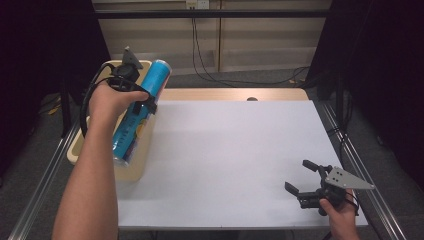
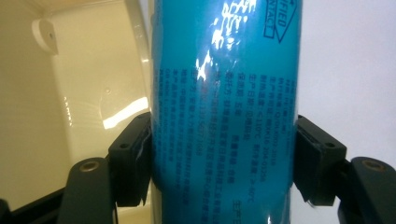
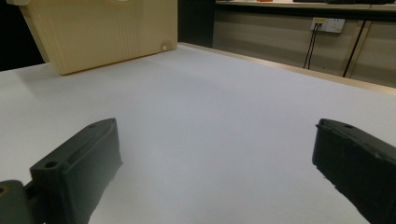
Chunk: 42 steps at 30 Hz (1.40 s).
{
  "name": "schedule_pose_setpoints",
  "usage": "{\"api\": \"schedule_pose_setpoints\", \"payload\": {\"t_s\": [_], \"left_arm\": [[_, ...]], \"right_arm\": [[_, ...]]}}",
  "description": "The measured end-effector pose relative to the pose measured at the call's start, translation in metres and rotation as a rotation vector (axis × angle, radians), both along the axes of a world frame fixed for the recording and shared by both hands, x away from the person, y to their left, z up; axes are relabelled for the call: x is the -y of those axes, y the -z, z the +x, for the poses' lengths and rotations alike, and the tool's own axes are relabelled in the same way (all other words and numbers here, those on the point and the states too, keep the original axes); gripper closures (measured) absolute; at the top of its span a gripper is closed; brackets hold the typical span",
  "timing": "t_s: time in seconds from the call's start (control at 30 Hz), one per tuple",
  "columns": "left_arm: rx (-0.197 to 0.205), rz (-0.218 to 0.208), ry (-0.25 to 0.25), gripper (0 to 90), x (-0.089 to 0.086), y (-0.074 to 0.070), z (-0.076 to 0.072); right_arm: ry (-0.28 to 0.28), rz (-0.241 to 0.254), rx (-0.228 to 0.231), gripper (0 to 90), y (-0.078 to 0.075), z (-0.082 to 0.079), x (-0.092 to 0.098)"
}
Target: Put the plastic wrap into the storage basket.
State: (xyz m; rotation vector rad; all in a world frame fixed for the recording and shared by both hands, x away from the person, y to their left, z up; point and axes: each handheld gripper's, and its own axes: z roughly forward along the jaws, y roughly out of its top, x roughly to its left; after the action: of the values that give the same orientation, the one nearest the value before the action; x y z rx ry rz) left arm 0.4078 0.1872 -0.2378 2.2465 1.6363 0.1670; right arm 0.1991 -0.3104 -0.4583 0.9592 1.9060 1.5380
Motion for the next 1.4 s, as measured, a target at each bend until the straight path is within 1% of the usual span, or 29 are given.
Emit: {"api": "schedule_pose_setpoints", "payload": {"t_s": [0.03, 0.1, 0.17, 0.23, 0.43, 0.5, 0.6, 0.63, 0.93, 1.0, 1.1, 1.2, 1.3, 1.33, 1.4], "left_arm": [[0.006, -0.002, -0.006, 32.1, -0.002, 0.000, -0.001], [0.002, -0.007, -0.023, 32.2, -0.007, 0.000, -0.002], [0.005, -0.001, -0.027, 32.1, -0.012, -0.001, -0.003], [0.006, -0.002, -0.038, 32.1, -0.016, -0.002, -0.004], [0.006, 0.003, -0.058, 32.1, -0.026, -0.004, -0.007], [0.006, 0.006, -0.056, 32.1, -0.028, -0.004, -0.007], [0.003, 0.003, -0.067, 32.1, -0.034, -0.004, -0.009], [0.003, 0.008, -0.070, 32.1, -0.036, -0.004, -0.009], [-0.007, 0.009, -0.090, 32.1, -0.048, 0.003, -0.011], [-0.010, 0.015, -0.085, 32.1, -0.049, 0.004, -0.011], [-0.010, 0.015, -0.096, 32.1, -0.050, 0.006, -0.011], [-0.013, 0.018, -0.093, 32.1, -0.051, 0.010, -0.010], [-0.025, 0.011, -0.097, 32.1, -0.051, 0.014, -0.009], [-0.020, 0.018, -0.102, 32.1, -0.050, 0.015, -0.009], [-0.024, 0.018, -0.101, 32.1, -0.051, 0.017, -0.009]], "right_arm": [[0.000, 0.000, 0.000, 1.0, 0.000, 0.000, 0.000], [0.001, 0.000, -0.002, 1.0, 0.000, 0.000, 0.000], [0.001, 0.000, -0.003, 1.0, 0.000, 0.000, 0.000], [0.002, 0.002, -0.004, 1.0, 0.000, 0.000, 0.000], [0.003, 0.004, -0.006, 1.0, 0.000, 0.000, 0.000], [0.002, 0.000, -0.006, 1.0, 0.000, 0.000, 0.000], [0.003, 0.004, -0.005, 1.0, 0.000, 0.000, 0.000], [0.004, 0.004, -0.006, 1.0, 0.000, 0.000, 0.000], [0.005, 0.002, -0.003, 1.0, 0.001, 0.000, 0.001], [0.005, 0.002, -0.003, 1.0, 0.001, 0.000, 0.001], [0.006, 0.001, -0.006, 1.0, 0.001, 0.000, 0.000], [0.005, 0.003, -0.007, 1.0, 0.000, 0.000, 0.000], [0.005, 0.002, -0.007, 1.0, 0.000, 0.000, 0.000], [0.005, 0.002, -0.006, 1.0, 0.000, 0.000, 0.000], [0.004, 0.000, -0.004, 1.0, 0.001, 0.000, 0.001]]}}
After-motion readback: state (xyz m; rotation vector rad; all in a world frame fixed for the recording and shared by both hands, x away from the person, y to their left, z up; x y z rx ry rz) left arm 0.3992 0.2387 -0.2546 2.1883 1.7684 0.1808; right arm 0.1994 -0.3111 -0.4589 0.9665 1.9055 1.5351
